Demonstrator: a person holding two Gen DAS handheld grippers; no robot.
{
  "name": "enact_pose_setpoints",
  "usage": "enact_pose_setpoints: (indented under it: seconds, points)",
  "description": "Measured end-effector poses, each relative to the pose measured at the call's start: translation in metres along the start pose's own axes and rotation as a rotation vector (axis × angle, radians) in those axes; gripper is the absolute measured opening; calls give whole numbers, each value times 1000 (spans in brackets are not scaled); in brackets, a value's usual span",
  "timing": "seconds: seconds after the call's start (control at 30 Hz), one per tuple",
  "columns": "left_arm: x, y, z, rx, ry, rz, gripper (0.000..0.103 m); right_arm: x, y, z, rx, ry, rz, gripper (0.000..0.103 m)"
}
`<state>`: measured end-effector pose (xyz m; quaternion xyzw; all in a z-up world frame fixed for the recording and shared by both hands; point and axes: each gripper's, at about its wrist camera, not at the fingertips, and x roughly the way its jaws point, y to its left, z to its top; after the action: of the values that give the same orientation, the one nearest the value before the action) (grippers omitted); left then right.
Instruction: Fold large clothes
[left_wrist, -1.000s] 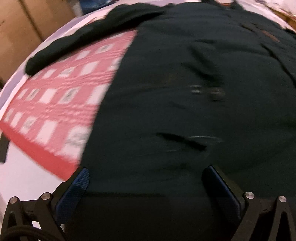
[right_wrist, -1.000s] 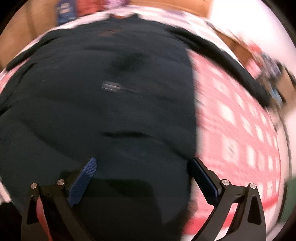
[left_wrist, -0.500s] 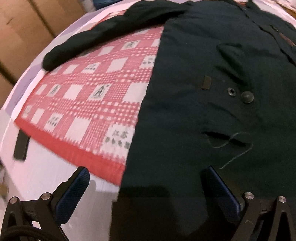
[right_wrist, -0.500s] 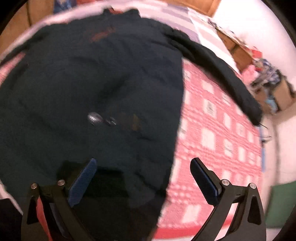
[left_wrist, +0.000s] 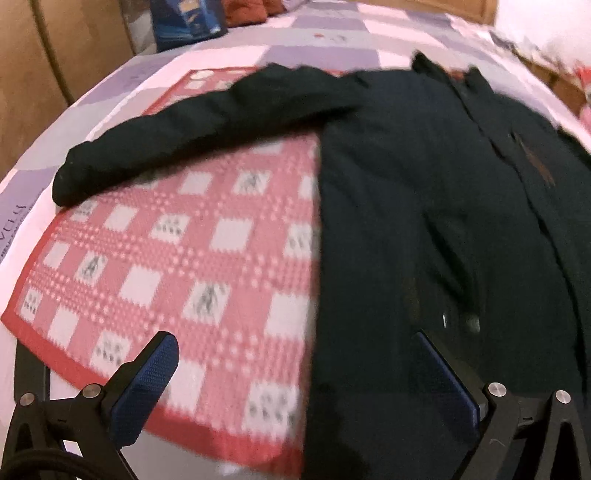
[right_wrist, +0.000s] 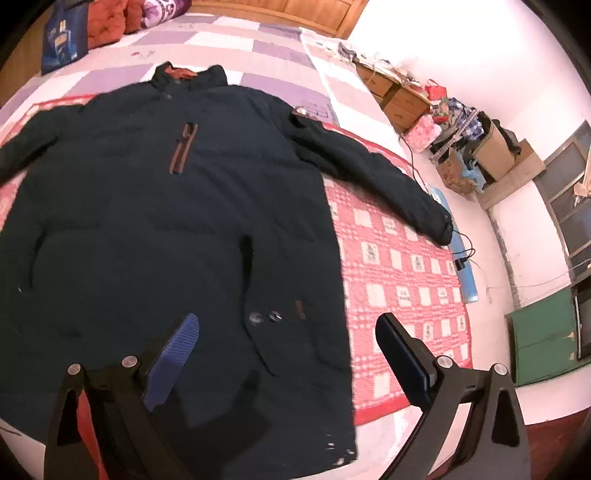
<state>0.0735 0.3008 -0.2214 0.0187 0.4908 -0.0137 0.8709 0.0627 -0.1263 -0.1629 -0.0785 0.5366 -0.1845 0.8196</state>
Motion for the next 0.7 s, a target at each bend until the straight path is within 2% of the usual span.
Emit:
enact_pose_setpoints:
  seconds: [0.1, 0.23, 0.33, 0.5, 0.6, 0.7]
  points:
    - [14, 7, 17, -28, 16, 13, 103, -6, 6, -2, 4, 3, -1, 99]
    - [27, 8, 27, -60, 28, 41, 103, 11, -7, -1, 30, 25, -4, 99]
    - [41, 0, 42, -107, 48, 23, 103, 33, -20, 5, 61, 39, 47, 99]
    - [85, -26, 79, -123, 67, 47, 103, 92, -56, 28, 47, 8, 127, 99]
    - [121, -37, 106, -132, 99, 64, 103, 147, -87, 53, 54, 25, 221, 99]
    - [152, -42, 127, -122, 123, 103, 103, 188, -100, 79, 13, 17, 294, 99]
